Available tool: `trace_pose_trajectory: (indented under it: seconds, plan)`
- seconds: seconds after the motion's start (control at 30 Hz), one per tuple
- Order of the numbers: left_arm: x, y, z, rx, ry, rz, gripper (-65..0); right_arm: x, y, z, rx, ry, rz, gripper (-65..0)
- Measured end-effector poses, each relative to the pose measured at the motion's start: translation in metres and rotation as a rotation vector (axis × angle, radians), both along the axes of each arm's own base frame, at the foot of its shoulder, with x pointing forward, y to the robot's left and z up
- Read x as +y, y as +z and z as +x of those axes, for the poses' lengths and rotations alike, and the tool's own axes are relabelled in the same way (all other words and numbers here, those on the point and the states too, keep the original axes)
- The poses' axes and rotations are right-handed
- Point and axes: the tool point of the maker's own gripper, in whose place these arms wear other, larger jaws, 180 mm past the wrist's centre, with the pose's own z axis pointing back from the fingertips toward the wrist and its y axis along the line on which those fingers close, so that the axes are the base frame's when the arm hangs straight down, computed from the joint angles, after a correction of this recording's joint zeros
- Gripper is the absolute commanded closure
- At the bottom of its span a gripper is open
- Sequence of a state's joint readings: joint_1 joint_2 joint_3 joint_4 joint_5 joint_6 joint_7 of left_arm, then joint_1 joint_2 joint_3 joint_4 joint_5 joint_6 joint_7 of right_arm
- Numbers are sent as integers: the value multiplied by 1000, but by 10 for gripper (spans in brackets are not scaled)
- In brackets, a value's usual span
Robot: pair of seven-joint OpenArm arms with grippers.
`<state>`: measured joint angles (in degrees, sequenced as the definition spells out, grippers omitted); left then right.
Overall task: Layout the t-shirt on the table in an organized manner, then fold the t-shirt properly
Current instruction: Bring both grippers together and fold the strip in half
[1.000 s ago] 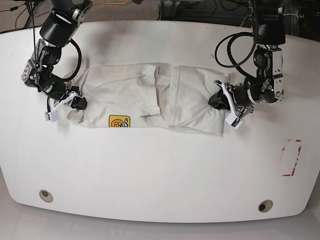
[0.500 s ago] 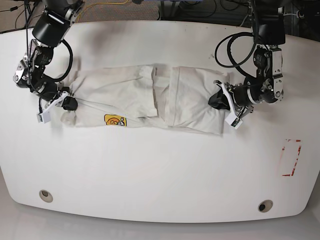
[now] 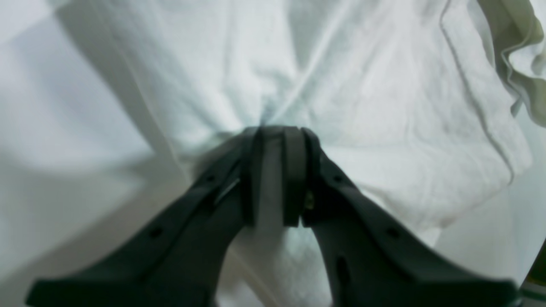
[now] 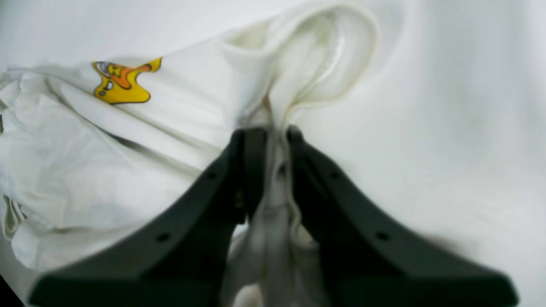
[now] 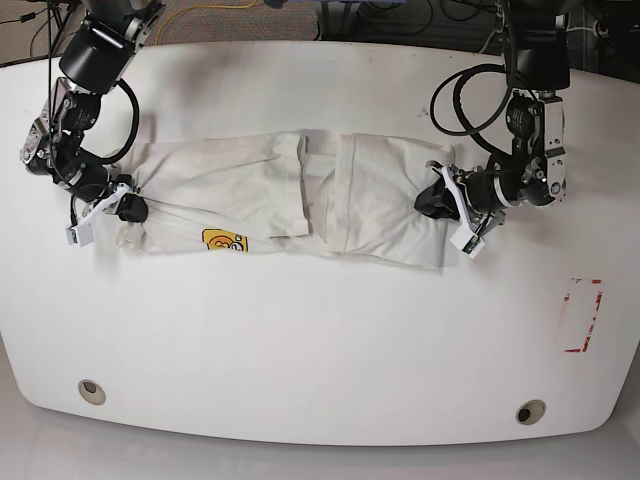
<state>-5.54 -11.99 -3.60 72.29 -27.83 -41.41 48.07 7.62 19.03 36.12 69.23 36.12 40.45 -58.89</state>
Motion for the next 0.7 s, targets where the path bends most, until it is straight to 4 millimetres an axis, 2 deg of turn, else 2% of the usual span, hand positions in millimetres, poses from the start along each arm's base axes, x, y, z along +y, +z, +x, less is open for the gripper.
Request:
trace_pose_trajectory:
  seconds: [0.1,0.27,0.5,0.7]
  plan:
    - [0,-2,0,5,6,-12,-81,5,6,-3,-3,21,-38,-40]
    - [0,-3,1,7,13,-23,-81,23,31,-4,-44,79,-116,-40]
    - [-1,-3,1,7,12,-27,-81,56,74,2,-155,132,-174,-40]
    - [-5,-4,-1,8,-16,-13,-81,80,95,10,-188,172,-194,-40]
